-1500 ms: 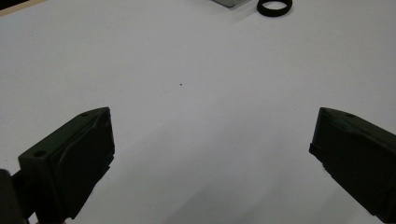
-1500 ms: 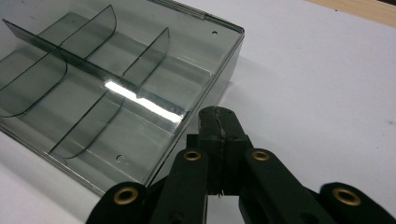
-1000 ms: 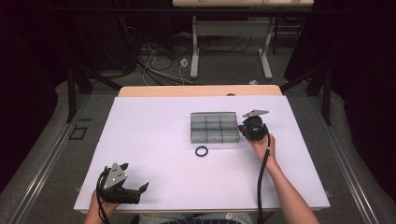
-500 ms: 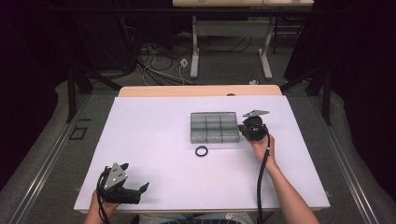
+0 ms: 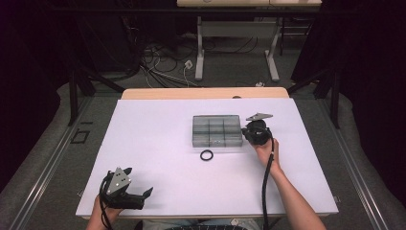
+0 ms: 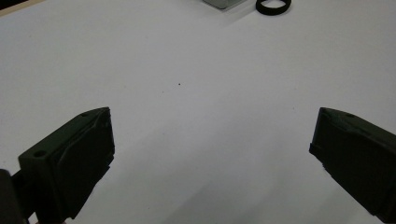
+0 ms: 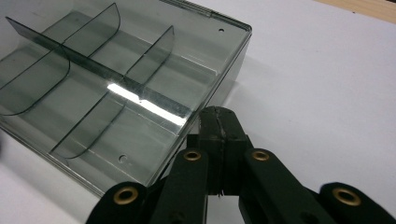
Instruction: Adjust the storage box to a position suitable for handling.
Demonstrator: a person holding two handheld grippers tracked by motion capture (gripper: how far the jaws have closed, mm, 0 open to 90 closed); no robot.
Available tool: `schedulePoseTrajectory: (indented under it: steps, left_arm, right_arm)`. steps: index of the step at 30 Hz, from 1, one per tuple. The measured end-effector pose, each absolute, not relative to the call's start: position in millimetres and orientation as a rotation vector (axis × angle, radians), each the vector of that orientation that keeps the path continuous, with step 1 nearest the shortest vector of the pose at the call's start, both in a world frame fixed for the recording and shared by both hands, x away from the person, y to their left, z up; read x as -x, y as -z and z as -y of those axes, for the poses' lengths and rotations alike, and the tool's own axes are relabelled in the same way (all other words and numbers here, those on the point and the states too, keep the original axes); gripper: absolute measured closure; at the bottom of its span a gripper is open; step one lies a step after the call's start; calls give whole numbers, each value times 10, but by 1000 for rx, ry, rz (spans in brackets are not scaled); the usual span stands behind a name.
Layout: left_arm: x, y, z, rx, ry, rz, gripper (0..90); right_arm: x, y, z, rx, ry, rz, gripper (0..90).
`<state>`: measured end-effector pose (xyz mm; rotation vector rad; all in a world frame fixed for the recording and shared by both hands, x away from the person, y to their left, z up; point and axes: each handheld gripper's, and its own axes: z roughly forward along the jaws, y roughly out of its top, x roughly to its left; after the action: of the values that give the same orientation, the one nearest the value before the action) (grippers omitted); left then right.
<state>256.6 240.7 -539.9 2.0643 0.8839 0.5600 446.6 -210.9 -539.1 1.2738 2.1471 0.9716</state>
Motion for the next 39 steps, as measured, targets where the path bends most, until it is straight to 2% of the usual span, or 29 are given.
schedulePoseTrajectory:
  steps: [39]
  left_arm:
    - [-2563,5392,-2410,-2072,-553,-881,0]
  right_arm:
    - [-4488,5397,1861,-1229,-978,-2167,900]
